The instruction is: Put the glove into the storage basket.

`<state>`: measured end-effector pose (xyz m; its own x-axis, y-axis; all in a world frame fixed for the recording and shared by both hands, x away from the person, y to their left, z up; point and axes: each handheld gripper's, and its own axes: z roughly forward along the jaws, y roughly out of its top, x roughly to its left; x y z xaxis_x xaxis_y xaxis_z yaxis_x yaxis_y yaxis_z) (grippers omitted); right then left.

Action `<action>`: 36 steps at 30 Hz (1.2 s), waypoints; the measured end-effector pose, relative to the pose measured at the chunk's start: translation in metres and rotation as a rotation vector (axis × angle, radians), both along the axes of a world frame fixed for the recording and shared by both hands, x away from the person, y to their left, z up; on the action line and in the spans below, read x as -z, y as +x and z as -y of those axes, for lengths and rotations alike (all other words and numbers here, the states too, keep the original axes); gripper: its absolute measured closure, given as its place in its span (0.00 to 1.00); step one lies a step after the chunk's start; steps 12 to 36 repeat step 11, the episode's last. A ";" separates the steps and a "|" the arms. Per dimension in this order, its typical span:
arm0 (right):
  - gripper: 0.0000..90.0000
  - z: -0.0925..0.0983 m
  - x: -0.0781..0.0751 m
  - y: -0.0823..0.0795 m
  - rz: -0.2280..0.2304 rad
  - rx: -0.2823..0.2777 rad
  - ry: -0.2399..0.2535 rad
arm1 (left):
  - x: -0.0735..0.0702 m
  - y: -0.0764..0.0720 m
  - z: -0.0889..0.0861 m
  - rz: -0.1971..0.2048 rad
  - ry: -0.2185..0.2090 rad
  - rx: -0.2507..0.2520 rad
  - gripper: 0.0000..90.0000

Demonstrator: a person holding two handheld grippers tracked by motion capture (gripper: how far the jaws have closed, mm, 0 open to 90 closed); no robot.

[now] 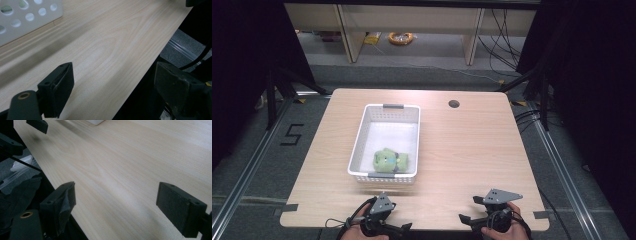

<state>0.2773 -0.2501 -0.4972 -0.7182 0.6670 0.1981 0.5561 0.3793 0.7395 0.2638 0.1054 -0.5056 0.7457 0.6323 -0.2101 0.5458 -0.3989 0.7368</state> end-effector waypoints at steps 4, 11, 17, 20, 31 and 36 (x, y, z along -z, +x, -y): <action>0.19 0.001 0.000 0.002 -0.012 -0.040 0.001 | 0.000 0.000 0.000 0.000 0.002 -0.001 0.17; 0.19 0.002 0.001 0.004 -0.006 -0.044 0.007 | 0.001 0.002 -0.001 -0.006 0.004 -0.010 0.17; 0.19 0.002 0.001 0.004 -0.006 -0.044 0.007 | 0.001 0.002 -0.001 -0.006 0.004 -0.010 0.17; 0.19 0.002 0.001 0.004 -0.006 -0.044 0.007 | 0.001 0.002 -0.001 -0.006 0.004 -0.010 0.17; 0.19 0.002 0.001 0.004 -0.006 -0.044 0.007 | 0.001 0.002 -0.001 -0.006 0.004 -0.010 0.17; 0.19 0.002 0.001 0.004 -0.006 -0.044 0.007 | 0.001 0.002 -0.001 -0.006 0.004 -0.010 0.17</action>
